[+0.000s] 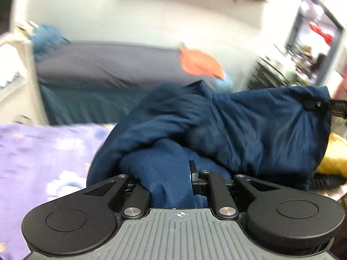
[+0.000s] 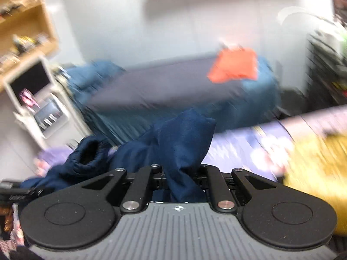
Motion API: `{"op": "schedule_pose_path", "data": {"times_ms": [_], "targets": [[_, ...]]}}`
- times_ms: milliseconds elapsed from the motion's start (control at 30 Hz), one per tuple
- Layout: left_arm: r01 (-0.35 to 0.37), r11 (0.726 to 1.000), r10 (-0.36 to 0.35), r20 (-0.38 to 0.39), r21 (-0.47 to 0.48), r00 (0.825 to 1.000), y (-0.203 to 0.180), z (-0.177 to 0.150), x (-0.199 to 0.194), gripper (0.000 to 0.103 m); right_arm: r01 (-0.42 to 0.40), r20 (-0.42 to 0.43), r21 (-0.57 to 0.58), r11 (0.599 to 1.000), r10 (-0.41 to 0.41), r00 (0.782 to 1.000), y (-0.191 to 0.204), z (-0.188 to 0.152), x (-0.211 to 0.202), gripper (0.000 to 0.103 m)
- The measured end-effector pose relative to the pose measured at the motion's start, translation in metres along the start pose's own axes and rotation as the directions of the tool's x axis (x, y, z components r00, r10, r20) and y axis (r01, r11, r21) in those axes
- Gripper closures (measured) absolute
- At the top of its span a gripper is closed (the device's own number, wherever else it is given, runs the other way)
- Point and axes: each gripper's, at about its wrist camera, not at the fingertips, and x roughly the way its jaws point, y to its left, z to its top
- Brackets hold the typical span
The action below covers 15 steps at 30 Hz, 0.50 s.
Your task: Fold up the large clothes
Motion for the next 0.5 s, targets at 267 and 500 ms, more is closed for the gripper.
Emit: {"op": "schedule_pose_path", "data": {"times_ms": [267, 500], "targets": [[-0.291, 0.949, 0.268, -0.174, -0.124, 0.948, 0.043, -0.062, 0.039, 0.0, 0.286, -0.098, -0.069, 0.956, -0.291, 0.952, 0.005, -0.013, 0.101, 0.031], [-0.458, 0.883, 0.405, -0.322, -0.106, 0.856, 0.04, -0.151, 0.073, 0.0, 0.078, -0.383, -0.313, 0.946, -0.201, 0.902, 0.064, -0.123, 0.136, 0.026]]}}
